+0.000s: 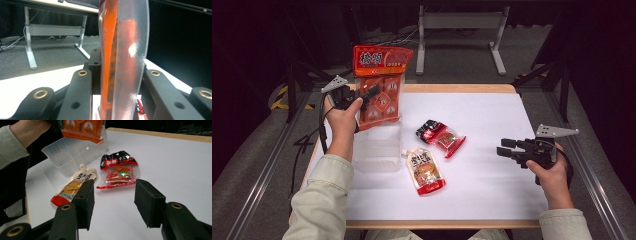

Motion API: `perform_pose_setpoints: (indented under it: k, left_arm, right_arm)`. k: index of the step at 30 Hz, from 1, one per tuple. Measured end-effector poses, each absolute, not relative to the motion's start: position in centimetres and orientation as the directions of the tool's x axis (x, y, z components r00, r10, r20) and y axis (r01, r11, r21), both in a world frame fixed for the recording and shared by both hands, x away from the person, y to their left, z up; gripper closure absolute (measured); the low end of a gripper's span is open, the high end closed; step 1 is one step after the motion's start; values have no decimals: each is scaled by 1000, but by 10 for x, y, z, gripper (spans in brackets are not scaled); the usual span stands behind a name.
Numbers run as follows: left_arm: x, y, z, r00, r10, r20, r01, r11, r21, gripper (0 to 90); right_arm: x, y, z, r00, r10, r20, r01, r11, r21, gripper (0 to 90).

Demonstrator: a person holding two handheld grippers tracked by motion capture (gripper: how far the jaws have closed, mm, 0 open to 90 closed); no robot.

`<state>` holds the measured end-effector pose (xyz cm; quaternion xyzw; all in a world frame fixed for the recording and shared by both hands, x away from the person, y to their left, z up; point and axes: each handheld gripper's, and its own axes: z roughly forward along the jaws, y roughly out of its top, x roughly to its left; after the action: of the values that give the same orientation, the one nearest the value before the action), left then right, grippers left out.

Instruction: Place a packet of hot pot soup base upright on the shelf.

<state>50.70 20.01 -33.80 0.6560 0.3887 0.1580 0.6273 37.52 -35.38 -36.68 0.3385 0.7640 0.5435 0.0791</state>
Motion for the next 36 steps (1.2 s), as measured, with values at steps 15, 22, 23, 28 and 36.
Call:
perform_pose_setpoints:
  k: [15, 22, 23, 28, 36]
  left_arm:
    - [512, 190, -349, 639, 712, -291, 339, 78, 938, 707]
    - [515, 186, -350, 639, 714, -287, 346, 66, 936, 706]
    - [515, 185, -350, 634, 717, -290, 348, 71, 935, 706]
    - [515, 185, -352, 623, 723, -298, 348, 85, 934, 706]
    - [509, 193, -361, 632, 722, -281, 360, 48, 932, 705]
  right_arm:
    - [375, -353, -367, -760, 600, 248, 430, 179, 885, 507]
    - [375, -353, -367, -763, 598, 246, 427, 181, 886, 507]
    - [375, -353, -367, -763, 598, 246, 427, 181, 886, 507]
    - [374, -353, -366, -764, 596, 246, 426, 179, 887, 507]
    - [374, -353, -367, -764, 596, 247, 427, 181, 886, 506]
